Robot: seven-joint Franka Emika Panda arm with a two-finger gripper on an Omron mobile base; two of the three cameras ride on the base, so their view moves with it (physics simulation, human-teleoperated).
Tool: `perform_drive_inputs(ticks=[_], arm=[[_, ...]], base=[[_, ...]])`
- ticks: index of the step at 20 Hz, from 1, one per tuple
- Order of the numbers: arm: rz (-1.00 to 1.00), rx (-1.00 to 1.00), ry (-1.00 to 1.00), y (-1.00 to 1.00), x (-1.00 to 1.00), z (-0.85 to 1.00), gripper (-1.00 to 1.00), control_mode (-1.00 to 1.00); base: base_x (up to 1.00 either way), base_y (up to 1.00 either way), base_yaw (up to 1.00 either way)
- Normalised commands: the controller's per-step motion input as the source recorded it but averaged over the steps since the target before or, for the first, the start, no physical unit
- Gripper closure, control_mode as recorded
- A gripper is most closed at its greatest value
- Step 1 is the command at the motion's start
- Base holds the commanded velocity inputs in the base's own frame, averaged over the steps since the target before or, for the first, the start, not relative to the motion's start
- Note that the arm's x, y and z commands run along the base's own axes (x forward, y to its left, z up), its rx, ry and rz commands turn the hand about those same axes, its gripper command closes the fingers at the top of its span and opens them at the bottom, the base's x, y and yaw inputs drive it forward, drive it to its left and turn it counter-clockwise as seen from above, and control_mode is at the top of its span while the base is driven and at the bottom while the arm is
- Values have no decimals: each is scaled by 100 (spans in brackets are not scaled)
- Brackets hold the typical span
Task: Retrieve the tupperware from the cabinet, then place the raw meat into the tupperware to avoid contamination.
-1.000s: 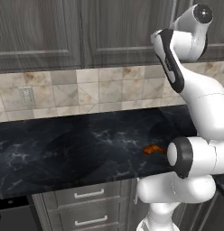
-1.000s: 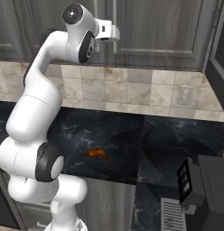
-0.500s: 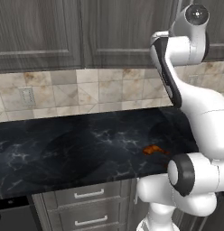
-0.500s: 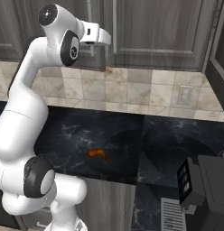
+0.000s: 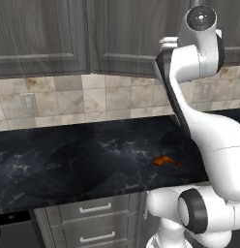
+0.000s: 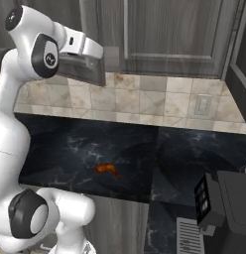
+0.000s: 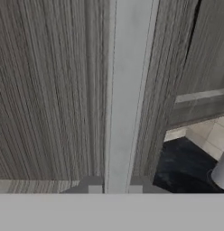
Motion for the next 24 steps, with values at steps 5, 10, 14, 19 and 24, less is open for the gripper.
perform_drive_inputs(ticks=[5,10,14,19,24], arm=[[-11,2,7,49,-66,-1,100,-100],[-11,0,8,61,-44,-4,100,-100],[-11,0,8,69,-43,-7,100,-100],[-11,0,7,81,-39,-15,100,-100],[-10,0,7,80,-37,-15,100,-100]], base=[[0,0,0],[0,0,0],[0,0,0],[0,0,0],[0,0,0]])
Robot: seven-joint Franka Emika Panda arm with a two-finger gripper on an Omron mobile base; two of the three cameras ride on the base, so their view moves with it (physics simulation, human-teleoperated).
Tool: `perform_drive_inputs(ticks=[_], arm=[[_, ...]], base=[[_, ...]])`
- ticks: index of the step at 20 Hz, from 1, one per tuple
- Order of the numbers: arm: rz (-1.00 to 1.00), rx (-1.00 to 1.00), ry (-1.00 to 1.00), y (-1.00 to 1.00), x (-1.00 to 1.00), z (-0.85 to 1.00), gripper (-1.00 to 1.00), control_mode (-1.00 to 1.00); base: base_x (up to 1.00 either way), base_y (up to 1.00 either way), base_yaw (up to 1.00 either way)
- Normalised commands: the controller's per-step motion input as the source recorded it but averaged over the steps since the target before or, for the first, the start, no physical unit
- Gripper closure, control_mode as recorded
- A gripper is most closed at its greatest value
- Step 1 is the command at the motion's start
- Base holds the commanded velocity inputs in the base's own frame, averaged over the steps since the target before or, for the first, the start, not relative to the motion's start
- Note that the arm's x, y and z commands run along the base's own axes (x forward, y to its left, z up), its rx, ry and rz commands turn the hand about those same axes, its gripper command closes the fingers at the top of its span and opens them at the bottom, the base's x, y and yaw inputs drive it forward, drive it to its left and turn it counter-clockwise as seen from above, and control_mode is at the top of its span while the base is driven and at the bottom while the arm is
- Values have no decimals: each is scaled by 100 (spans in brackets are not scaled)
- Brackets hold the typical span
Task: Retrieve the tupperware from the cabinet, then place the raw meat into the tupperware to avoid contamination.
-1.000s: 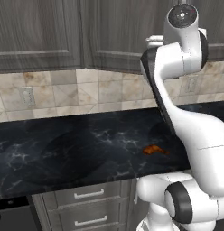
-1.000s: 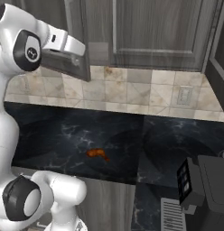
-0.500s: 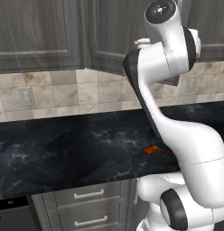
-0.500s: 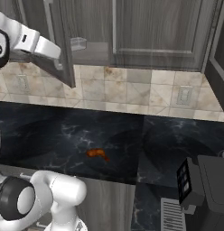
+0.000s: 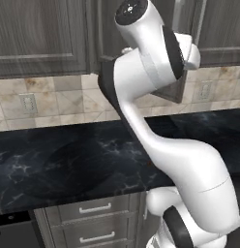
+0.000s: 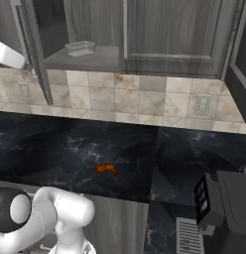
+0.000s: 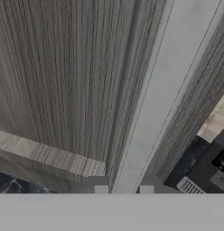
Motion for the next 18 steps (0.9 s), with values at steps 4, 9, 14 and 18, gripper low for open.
perform_drive_inputs(ticks=[4,9,14,18], arm=[[-10,0,6,82,-28,-19,100,-100],[-13,0,1,56,-3,-11,100,-100],[-13,0,0,46,0,-5,-100,-100],[-4,0,-1,14,0,0,-100,-100]], base=[[0,0,0],[0,0,0],[0,0,0],[0,0,0]])
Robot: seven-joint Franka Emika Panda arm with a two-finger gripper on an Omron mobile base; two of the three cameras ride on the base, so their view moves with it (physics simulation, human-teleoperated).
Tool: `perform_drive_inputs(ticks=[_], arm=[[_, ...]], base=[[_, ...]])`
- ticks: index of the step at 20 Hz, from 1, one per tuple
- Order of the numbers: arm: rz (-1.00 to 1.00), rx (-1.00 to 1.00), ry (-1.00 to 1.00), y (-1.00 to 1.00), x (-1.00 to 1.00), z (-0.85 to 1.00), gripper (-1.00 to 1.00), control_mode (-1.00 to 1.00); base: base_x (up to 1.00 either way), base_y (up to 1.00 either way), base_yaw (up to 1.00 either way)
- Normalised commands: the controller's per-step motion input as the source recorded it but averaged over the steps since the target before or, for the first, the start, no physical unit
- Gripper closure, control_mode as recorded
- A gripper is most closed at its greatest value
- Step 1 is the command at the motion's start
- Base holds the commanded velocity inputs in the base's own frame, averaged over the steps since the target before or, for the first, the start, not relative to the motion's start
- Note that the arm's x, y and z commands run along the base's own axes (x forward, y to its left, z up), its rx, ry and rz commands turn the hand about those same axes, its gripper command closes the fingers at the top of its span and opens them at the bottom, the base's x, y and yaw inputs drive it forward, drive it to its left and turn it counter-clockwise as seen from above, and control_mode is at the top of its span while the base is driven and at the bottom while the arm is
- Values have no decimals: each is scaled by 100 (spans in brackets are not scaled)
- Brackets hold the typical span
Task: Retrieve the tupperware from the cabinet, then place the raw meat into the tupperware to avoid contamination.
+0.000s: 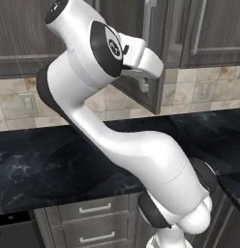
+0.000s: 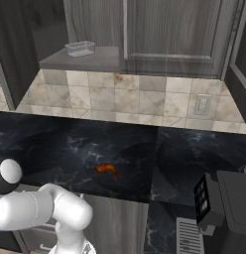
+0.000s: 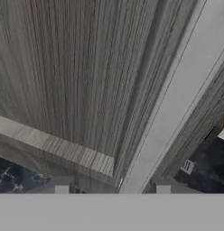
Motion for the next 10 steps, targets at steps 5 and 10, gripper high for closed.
perform_drive_inputs(ticks=[5,10], arm=[[-1,0,0,0,-4,0,-100,-100],[0,2,-2,6,-65,0,-100,-100]], base=[[0,0,0],[0,0,0]])
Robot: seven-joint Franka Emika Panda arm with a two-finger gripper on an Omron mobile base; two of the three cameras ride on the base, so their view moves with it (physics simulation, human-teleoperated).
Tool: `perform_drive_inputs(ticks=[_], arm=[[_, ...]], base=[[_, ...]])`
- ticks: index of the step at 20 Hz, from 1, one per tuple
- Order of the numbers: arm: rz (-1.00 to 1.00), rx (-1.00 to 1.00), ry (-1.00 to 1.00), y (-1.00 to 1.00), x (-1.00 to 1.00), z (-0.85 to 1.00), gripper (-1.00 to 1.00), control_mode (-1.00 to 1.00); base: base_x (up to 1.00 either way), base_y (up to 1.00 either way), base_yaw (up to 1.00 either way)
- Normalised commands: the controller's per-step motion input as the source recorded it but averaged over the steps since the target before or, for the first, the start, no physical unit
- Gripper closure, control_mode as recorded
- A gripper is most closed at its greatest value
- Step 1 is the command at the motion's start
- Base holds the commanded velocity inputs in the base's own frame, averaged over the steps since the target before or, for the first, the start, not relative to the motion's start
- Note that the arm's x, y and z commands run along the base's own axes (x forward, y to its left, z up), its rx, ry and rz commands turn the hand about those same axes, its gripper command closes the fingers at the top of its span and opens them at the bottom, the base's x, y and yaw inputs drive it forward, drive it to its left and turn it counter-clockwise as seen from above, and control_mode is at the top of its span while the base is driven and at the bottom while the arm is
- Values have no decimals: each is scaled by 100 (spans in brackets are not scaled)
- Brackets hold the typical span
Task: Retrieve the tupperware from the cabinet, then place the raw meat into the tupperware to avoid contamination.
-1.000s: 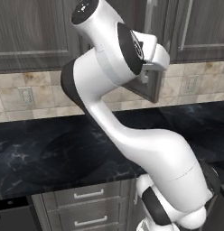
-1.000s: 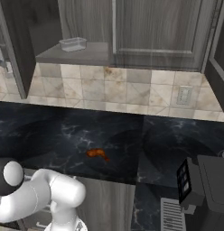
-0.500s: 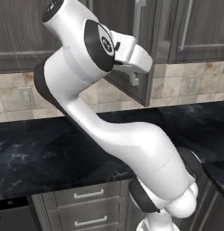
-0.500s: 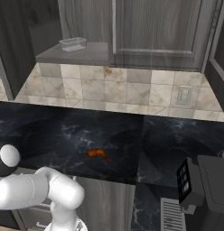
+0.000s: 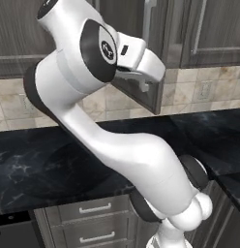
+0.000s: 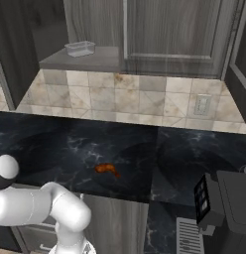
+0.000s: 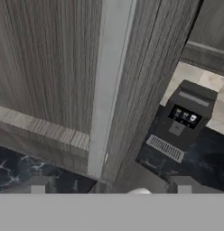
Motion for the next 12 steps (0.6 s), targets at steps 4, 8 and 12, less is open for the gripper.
perform_drive_inputs(ticks=[4,8,12], arm=[[8,19,0,-57,-60,1,-100,-100],[11,31,1,-61,-38,8,-100,-100],[7,26,14,-68,-20,-1,-100,-100]], base=[[0,0,0],[0,0,0],[0,0,0]])
